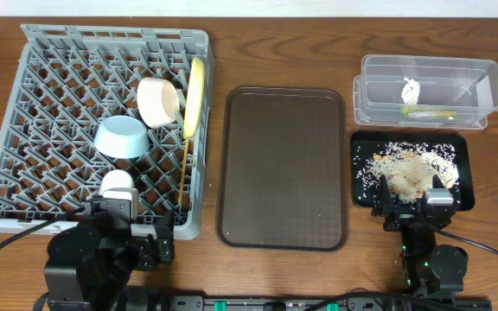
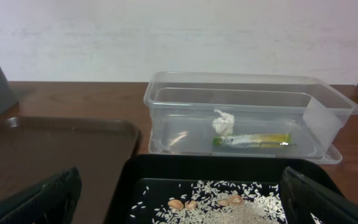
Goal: Sort waste into correct bins and load items into the dishwasher
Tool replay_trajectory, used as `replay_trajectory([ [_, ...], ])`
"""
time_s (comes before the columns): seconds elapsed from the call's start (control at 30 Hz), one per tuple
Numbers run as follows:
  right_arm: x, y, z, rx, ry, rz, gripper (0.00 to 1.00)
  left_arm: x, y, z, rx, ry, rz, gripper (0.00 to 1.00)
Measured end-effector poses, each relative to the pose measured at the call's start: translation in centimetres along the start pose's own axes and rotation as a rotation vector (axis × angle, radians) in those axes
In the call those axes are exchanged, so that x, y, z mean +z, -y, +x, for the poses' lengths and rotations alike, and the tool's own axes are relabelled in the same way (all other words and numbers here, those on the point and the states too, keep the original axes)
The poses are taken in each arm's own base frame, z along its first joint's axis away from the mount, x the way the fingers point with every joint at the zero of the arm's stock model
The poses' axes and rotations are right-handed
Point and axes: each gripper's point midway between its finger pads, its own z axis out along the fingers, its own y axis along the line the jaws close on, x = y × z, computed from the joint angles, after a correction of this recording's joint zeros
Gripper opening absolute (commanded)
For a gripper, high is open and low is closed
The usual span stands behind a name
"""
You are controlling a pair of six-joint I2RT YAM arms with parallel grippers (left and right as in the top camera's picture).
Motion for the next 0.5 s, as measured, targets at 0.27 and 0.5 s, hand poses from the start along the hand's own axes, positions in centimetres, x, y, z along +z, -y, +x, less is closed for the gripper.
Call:
replay_trajectory([
  [0.27,0.0,-0.1,0.0,0.000,0.000,-0.003,0.99,1.3,-1.5,1.3,-0.028,0.090,-0.054,0.96],
  [0.5,0.0,-0.1,0.0,0.000,-0.001,-0.004,0.99,5.9,-2.4,2.1,-0.013,0.280,-0.048,0.96],
])
